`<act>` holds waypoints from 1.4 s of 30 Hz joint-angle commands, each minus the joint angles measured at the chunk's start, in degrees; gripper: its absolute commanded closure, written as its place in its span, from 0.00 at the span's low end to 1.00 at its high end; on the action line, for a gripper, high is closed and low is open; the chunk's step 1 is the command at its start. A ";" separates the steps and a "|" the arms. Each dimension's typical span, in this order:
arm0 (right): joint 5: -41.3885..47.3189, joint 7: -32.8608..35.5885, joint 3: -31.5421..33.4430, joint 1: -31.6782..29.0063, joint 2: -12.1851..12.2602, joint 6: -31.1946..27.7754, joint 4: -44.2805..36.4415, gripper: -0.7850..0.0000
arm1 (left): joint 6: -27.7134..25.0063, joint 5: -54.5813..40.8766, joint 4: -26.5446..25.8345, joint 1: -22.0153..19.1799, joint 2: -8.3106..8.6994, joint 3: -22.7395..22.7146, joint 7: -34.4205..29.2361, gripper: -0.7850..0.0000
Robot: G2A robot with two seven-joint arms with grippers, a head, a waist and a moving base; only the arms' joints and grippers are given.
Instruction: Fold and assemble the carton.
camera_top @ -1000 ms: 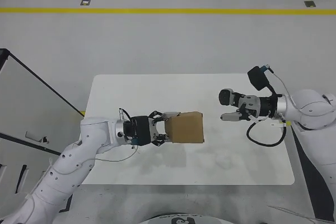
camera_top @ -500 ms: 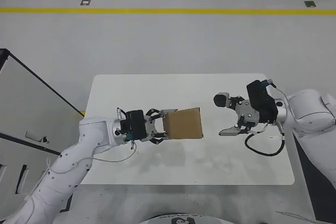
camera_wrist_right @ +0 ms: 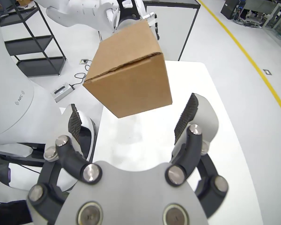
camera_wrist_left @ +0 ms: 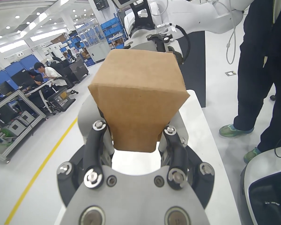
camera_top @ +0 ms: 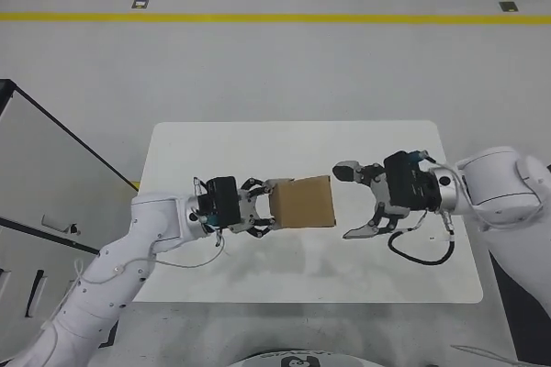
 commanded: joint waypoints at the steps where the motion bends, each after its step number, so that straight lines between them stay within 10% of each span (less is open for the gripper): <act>1: -2.34 -2.08 -0.66 0.34 0.19 0.00 -0.52 0.00 | -0.21 -0.62 -0.11 -0.16 -0.04 0.01 -0.50 1.00; 18: -18.08 -22.53 -10.34 5.76 3.40 0.00 1.10 0.00 | -3.35 -4.20 0.66 -1.00 -0.33 0.70 -3.09 1.00; 33: -27.64 -38.51 -21.24 13.03 7.48 0.00 4.04 0.24 | -4.08 -5.77 1.62 -1.97 -0.70 1.33 -4.72 1.00; 42: -32.16 -46.59 -26.33 16.81 9.50 0.00 5.78 0.61 | -4.23 -5.97 1.70 -1.79 -0.82 1.26 -4.85 1.00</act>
